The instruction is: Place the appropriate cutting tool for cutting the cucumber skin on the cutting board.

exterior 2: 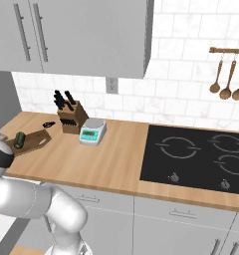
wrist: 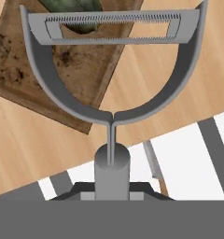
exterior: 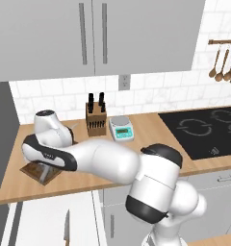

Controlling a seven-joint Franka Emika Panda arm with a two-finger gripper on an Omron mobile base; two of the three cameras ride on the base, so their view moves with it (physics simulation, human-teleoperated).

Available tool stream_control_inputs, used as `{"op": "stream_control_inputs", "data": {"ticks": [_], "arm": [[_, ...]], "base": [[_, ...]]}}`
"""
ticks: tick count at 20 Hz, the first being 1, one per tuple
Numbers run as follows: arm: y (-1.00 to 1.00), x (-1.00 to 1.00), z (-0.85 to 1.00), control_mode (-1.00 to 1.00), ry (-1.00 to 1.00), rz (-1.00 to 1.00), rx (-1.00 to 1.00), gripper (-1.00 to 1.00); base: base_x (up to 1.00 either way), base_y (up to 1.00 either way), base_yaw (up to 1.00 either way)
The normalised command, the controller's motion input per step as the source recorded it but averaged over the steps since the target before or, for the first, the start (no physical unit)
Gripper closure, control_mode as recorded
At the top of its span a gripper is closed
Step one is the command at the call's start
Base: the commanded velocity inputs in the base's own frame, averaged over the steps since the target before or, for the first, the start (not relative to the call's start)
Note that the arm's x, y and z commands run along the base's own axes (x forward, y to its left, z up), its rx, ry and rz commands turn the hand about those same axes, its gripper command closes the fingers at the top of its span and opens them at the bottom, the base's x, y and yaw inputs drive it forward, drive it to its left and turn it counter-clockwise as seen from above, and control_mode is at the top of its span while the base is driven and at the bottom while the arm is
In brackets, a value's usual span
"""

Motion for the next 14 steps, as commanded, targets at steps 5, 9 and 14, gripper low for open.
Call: {"op": "stream_control_inputs", "data": {"ticks": [5,9,14], "arm": [[0.14,0.27,-0.03,-1.0,0.0,-0.04,-0.02,1.0],[0.14,0.26,-0.2,-1.0,0.0,-0.02,-0.04,1.0],[0.11,0.29,-0.26,-1.0,0.0,-0.02,-0.04,1.0]], "base": [[0.0,0.0,0.0],[0.0,0.0,0.0],[0.0,0.0,0.0]]}}
